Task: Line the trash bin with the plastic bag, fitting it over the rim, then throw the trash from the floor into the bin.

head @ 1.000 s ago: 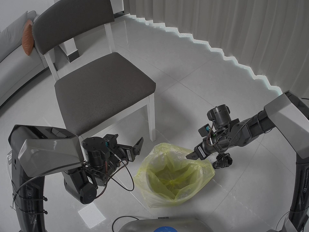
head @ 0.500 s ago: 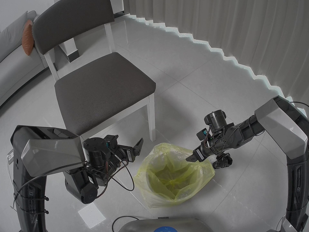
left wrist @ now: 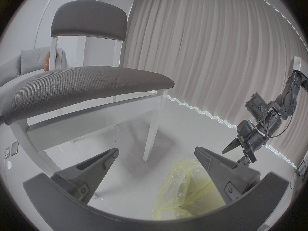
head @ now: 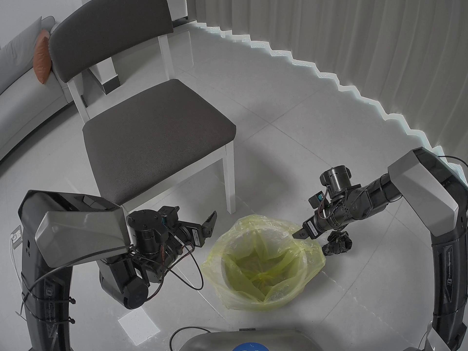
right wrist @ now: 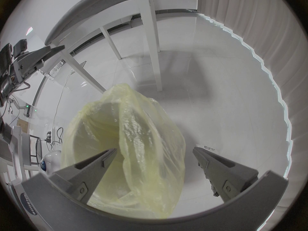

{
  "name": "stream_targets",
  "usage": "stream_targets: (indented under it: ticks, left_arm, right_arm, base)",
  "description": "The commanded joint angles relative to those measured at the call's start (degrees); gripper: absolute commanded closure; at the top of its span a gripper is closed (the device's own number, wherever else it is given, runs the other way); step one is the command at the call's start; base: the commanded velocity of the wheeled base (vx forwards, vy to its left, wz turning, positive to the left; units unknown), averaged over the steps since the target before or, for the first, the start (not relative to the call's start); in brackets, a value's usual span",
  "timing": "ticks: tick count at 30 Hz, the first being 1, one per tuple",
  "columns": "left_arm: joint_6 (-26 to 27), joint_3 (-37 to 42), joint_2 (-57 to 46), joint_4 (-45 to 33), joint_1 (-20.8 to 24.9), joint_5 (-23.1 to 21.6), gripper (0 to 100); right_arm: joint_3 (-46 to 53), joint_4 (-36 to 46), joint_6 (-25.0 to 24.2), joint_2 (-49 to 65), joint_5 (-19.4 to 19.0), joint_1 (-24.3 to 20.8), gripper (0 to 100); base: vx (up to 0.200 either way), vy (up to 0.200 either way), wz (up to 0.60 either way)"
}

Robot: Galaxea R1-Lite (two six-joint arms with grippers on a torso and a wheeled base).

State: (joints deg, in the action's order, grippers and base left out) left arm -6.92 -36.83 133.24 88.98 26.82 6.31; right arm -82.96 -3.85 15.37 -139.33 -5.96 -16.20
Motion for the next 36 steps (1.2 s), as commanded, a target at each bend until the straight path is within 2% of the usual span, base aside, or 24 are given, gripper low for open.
stream_targets:
  ticks: [1,8,14,27,36]
  left_arm:
    - [-0.02,0.09,0.26,0.76,-0.01,0.01,0]
    - [-0.02,0.18,0.35,0.76,0.08,0.01,0]
    - [0.07,0.44,0.44,0.76,0.08,-0.07,0]
    - [-0.02,0.62,0.44,0.76,0.08,-0.07,0]
    - [-0.02,0.62,0.44,0.76,0.08,-0.07,0]
  right_arm:
    - [-1.42,-0.01,0.01,-1.21,-0.02,0.38,0]
    - [-4.32,0.34,0.1,-3.32,-0.02,1.17,0]
    - [-7.48,3.76,-0.08,-5.61,-0.02,1.44,0]
    - [-8.36,3.5,0.1,-8.51,0.07,1.08,0]
    - [-9.33,3.41,1.15,-9.21,1.57,1.44,0]
  base:
    - [0.0,0.0,0.0]
    - [0.0,0.0,0.0]
    - [0.0,0.0,0.0]
    - [0.0,0.0,0.0]
    - [0.0,0.0,0.0]
